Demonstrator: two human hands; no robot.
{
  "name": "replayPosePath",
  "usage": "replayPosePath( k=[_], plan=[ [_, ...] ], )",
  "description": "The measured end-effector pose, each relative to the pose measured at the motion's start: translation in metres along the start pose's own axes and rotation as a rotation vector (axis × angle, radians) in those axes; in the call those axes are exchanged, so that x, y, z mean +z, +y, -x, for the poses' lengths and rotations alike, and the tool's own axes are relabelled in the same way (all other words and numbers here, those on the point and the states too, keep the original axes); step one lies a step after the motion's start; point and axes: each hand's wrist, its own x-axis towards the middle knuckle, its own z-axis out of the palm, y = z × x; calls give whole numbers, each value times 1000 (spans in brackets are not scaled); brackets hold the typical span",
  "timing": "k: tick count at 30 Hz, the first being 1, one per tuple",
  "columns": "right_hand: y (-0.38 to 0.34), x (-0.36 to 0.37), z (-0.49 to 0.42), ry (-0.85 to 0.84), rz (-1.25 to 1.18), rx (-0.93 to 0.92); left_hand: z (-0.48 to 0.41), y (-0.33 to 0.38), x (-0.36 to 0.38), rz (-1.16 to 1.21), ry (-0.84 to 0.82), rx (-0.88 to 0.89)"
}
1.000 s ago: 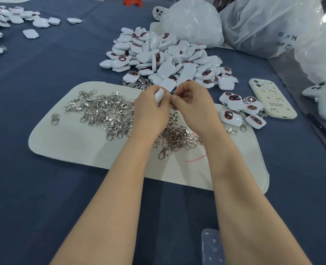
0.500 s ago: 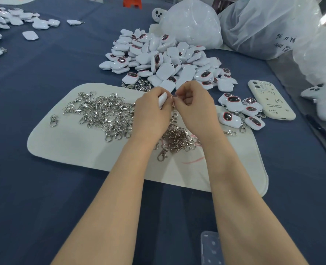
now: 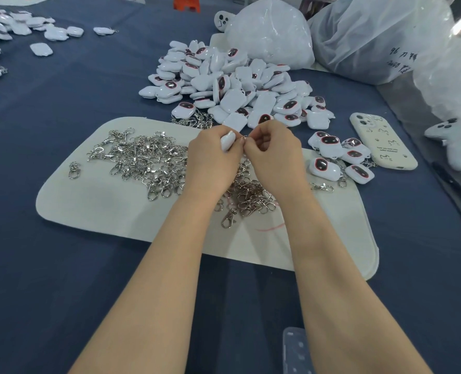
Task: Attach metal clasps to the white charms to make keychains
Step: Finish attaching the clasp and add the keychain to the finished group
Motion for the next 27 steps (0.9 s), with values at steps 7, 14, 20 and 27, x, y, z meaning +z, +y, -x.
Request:
replayPosePath(
  k=[7,14,20,27],
  plan=[
    [1,2,2,-15,-40,-79,0,-3,0,-110,36,48],
    [-1,6,0,46,-191,27,1,-1,2,178,64,-129],
    [-5,11,2,54,-213,39,0,-3,2,188,96,-141],
    [-7,11,3,18,-154,-15,1,-4,4,207,111,-161]
  ],
)
